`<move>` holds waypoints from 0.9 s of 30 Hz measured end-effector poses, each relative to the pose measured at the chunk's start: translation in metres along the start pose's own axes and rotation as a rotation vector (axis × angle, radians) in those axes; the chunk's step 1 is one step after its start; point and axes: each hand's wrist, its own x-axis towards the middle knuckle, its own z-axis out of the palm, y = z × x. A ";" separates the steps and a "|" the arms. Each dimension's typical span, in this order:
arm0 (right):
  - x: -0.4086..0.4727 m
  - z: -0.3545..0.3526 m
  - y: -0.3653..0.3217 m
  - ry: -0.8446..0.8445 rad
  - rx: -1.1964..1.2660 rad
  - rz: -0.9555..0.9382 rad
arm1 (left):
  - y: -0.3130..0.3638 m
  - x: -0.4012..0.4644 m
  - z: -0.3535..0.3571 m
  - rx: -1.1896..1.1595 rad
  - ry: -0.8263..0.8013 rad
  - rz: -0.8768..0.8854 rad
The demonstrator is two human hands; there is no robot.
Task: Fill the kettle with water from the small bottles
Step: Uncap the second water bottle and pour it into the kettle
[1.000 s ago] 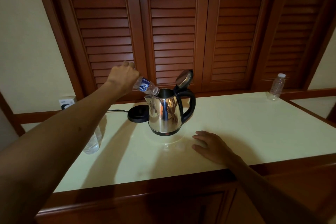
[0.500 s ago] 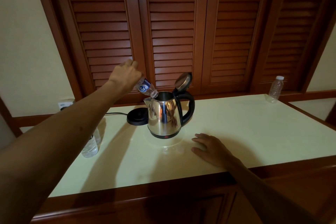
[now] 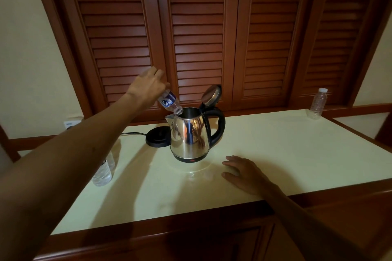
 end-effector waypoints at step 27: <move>-0.004 -0.002 -0.011 -0.050 -0.107 0.014 | 0.140 -0.136 0.086 -1.571 -0.257 -0.466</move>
